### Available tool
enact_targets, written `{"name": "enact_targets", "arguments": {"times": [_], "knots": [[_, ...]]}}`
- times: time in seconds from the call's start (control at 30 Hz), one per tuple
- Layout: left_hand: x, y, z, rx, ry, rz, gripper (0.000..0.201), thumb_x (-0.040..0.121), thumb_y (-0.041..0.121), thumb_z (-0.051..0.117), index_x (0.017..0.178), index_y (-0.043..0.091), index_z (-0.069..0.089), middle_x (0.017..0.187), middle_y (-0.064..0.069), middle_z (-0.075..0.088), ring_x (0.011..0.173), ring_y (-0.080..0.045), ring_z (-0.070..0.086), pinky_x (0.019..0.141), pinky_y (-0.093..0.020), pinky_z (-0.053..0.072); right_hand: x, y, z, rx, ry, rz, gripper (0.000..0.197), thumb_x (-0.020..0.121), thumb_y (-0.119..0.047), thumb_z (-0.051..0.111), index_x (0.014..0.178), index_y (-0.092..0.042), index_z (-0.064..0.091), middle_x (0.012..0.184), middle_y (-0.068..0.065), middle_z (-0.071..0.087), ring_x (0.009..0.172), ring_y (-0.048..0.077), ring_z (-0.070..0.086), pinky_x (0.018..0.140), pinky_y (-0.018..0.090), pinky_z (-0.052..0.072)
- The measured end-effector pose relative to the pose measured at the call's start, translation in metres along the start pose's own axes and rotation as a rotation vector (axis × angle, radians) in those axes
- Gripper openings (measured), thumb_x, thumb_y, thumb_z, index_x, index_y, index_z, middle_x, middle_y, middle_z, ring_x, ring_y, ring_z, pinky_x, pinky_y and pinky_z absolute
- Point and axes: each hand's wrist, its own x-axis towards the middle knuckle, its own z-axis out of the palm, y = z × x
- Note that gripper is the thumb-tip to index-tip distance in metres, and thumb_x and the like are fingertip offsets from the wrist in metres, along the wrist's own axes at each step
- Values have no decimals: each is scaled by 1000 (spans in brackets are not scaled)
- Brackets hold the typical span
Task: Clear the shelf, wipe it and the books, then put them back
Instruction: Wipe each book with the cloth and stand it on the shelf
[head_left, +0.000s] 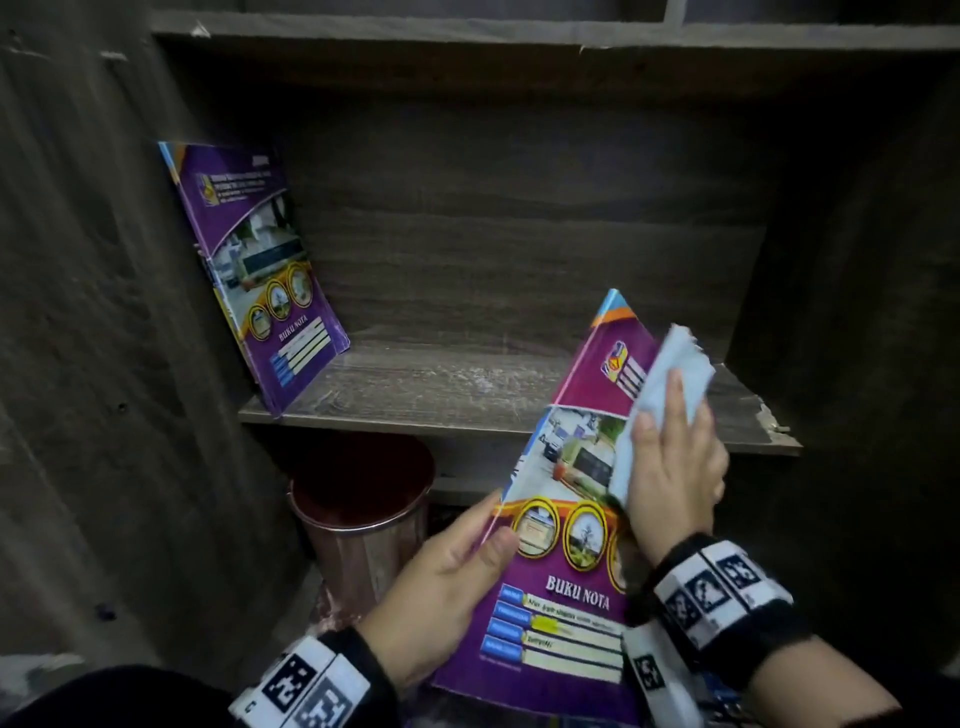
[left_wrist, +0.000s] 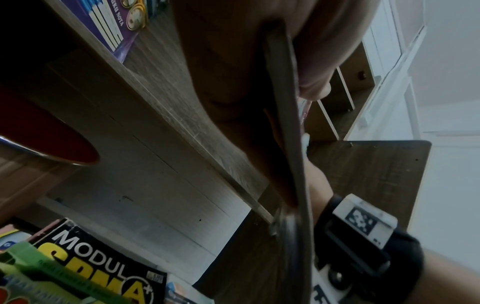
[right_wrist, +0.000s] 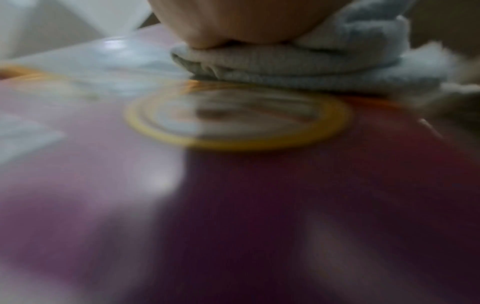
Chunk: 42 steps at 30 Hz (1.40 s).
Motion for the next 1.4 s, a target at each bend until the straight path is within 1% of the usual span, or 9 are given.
{"name": "enact_targets", "arguments": {"times": [0.2, 0.3, 0.47, 0.73, 0.87, 0.93, 1.0, 1.2, 1.4], "knots": [[5, 15, -7, -194, 160, 106, 48, 69, 60, 71, 114, 43, 65, 115, -10, 70, 102, -29, 68, 79, -39, 58, -54, 14, 33, -60, -225, -205, 69, 87, -64, -1, 150, -39, 3, 161, 1, 6, 146, 25, 10, 115, 39, 10], [5, 13, -8, -145, 231, 153, 43, 90, 46, 53, 129, 28, 55, 126, -7, 64, 119, -29, 59, 101, -50, 46, -105, -4, 35, -67, -349, -473, 54, 94, -62, -2, 146, -52, -6, 160, -9, -8, 141, 19, 6, 113, 31, 4], [1, 2, 1, 62, 140, 118, 49, 88, 42, 54, 133, 25, 49, 135, 7, 58, 127, -8, 51, 109, -26, 38, -76, -15, 24, -154, -69, -786, 46, 103, -42, 19, 144, -25, 30, 150, 8, 26, 129, 34, 27, 103, 45, 20], [-5, 7, 2, -33, -14, 52, 67, 75, 51, 73, 133, 27, 49, 126, -2, 65, 116, -23, 61, 97, -37, 51, 6, 0, 2, 9, 12, 66, 68, 90, -55, 9, 153, -29, 8, 160, 9, 5, 142, 32, 9, 114, 44, 9], [-1, 5, 2, -52, 100, 167, 80, 64, 63, 76, 132, 31, 47, 128, 8, 63, 121, -14, 57, 100, -29, 47, -35, -2, 29, 2, -220, -297, 62, 92, -57, 19, 148, -31, 20, 158, 16, 12, 144, 42, 13, 111, 51, 20], [-2, 5, 2, 113, 108, 264, 76, 72, 66, 67, 135, 32, 44, 134, 26, 53, 130, 0, 45, 105, -17, 37, -62, -25, 21, 311, -476, -344, 83, 72, -90, 16, 142, -44, 13, 157, -11, 8, 147, 9, 11, 118, 28, 13], [-2, 7, 1, 319, 86, 330, 66, 79, 69, 55, 138, 44, 41, 141, 34, 40, 136, 6, 33, 111, -16, 27, -69, -38, 8, 687, -665, -193, 101, 64, -94, 32, 143, -32, 31, 148, -19, 37, 133, -10, 34, 107, 9, 29], [5, 6, -9, 622, 68, 406, 47, 90, 63, 42, 136, 59, 31, 152, 30, 22, 143, 1, 21, 118, -26, 16, -67, -47, -10, 1106, -742, -127, 72, 70, -37, 81, 129, -9, 50, 124, -1, 65, 115, 13, 61, 90, 21, 48], [21, 8, -34, 557, 208, 234, 68, 85, 57, 54, 142, 52, 18, 157, 17, 18, 144, 2, 16, 119, -25, 15, -58, -46, -5, 1234, -610, 4, 55, 67, 7, 63, 120, -6, 56, 106, 16, 70, 90, 26, 67, 77, 36, 57]]}}
